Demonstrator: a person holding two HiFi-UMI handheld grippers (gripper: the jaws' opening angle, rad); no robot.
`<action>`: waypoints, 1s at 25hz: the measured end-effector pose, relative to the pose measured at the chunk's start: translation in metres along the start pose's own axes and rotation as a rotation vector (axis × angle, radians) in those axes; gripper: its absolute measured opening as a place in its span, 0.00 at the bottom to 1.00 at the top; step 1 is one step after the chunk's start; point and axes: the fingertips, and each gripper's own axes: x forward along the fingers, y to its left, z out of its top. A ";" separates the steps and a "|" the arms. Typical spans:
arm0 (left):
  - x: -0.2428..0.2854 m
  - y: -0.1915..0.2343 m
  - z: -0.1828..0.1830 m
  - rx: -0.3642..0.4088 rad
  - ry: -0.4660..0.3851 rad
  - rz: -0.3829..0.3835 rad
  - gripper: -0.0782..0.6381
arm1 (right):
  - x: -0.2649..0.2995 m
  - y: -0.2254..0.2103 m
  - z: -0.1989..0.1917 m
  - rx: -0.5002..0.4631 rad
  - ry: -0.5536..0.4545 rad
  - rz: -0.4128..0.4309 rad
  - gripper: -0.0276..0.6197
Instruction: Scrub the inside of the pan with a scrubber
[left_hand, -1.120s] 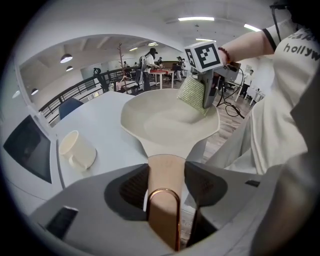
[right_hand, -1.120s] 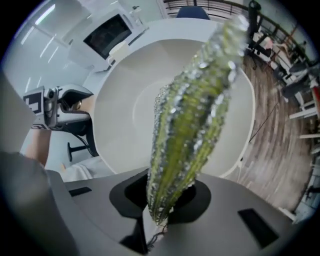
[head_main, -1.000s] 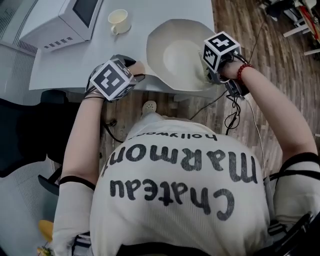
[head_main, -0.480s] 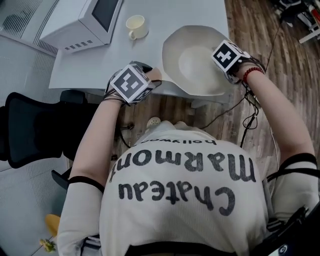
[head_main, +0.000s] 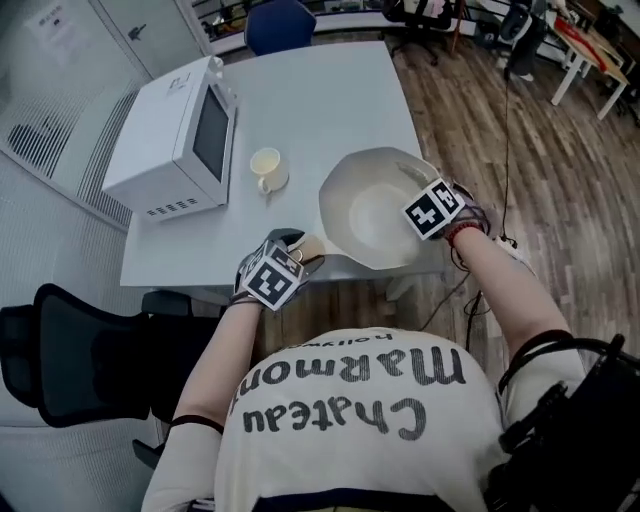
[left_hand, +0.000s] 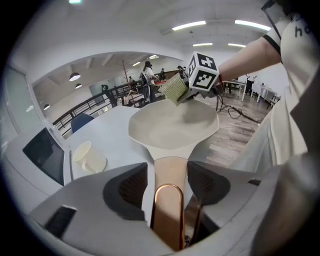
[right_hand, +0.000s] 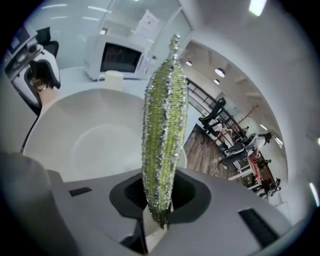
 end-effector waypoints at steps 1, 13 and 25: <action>-0.004 0.004 0.003 -0.026 -0.047 -0.001 0.50 | -0.006 -0.005 0.009 0.045 -0.068 -0.028 0.13; -0.144 0.042 0.084 -0.644 -0.851 -0.201 0.27 | -0.174 0.017 0.104 0.640 -0.692 -0.095 0.13; -0.199 -0.086 0.038 -0.150 -0.771 -0.337 0.17 | -0.269 0.127 0.003 0.805 -0.619 -0.167 0.13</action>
